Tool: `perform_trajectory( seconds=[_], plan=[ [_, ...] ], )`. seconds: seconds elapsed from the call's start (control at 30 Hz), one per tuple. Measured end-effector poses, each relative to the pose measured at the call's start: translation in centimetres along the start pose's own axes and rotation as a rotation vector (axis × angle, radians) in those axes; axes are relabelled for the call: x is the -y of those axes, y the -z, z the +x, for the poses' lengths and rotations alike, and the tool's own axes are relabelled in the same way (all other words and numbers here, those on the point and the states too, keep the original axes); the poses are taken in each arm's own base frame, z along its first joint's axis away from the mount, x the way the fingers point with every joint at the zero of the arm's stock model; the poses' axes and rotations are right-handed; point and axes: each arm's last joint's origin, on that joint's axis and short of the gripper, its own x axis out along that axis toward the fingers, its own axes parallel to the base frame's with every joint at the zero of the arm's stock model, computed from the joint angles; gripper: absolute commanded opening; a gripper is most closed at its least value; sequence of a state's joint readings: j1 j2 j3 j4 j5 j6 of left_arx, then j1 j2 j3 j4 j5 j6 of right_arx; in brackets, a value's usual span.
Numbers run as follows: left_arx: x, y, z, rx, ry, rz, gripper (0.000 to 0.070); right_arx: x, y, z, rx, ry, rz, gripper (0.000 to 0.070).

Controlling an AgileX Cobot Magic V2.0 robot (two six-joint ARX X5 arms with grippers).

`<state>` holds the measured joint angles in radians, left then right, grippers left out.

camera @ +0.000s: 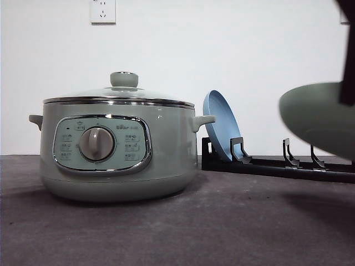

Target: Transfer potato from steamer to green plate

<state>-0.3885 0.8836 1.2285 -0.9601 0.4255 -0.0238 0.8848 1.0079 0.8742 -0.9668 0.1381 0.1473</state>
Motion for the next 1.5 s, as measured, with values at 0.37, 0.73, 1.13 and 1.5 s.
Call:
perform_trajectory(
  seconds=[0.37, 0.73, 1.13, 1.5],
  plan=[
    [0.0, 0.0, 0.0, 0.000, 0.000, 0.000, 0.0670, -3.1, -1.6, 5.0, -0.126, 0.066, -0.100, 0.0000],
    [0.0, 0.0, 0.0, 0.000, 0.000, 0.000, 0.0670, -5.1, -2.0, 8.9, -0.177, 0.137, -0.135, 0.0000],
    [0.0, 0.0, 0.0, 0.000, 0.000, 0.000, 0.0670, -6.1, -2.1, 10.1, -0.171, 0.142, -0.127, 0.0320],
    [0.0, 0.0, 0.0, -0.001, 0.000, 0.002, 0.0670, -5.8, -3.3, 6.2, -0.048, 0.044, -0.039, 0.0555]
  ],
)
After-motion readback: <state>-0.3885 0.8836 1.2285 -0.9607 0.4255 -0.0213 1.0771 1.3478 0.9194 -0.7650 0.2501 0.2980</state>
